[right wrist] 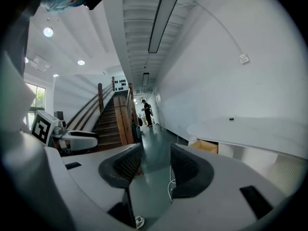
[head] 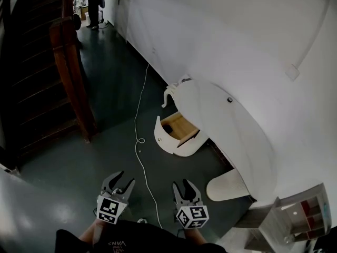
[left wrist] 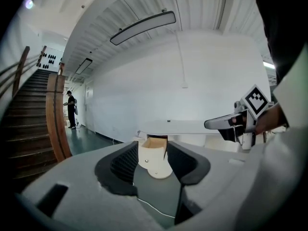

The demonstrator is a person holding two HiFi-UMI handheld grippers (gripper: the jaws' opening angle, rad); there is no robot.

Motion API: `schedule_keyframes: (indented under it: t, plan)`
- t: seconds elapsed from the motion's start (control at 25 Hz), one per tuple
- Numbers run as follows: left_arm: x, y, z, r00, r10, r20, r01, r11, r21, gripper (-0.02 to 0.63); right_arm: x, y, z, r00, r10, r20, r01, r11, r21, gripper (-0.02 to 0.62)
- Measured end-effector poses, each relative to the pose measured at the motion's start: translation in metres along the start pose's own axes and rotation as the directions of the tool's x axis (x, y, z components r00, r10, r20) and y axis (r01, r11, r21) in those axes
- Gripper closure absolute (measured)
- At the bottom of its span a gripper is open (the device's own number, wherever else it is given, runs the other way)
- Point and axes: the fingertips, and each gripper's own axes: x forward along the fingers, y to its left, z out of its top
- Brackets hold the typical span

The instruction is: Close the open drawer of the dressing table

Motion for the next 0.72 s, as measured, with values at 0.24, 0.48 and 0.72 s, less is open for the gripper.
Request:
schedule_keyframes:
  t: [0.24,0.48,0.72]
  plan:
    - [0.032,0.027,0.004,1.000,-0.024,0.010,0.023,1.000,0.006,0.425,0.034,-0.011,0.005,1.000,-0.031,0.004,0.031,1.000,0.003,0.399]
    - [0.078,0.084,0.010,0.998,-0.067,0.004,0.067,0.998,0.003,0.425,0.088,-0.016,0.023,0.995,-0.096,0.008,0.096,0.995,0.022,0.399]
    - [0.133,0.134,0.027,0.988,-0.154,0.009,0.153,0.987,0.050,0.424,0.139,-0.026,0.042,0.980,-0.196,0.022,0.195,0.979,0.053,0.399]
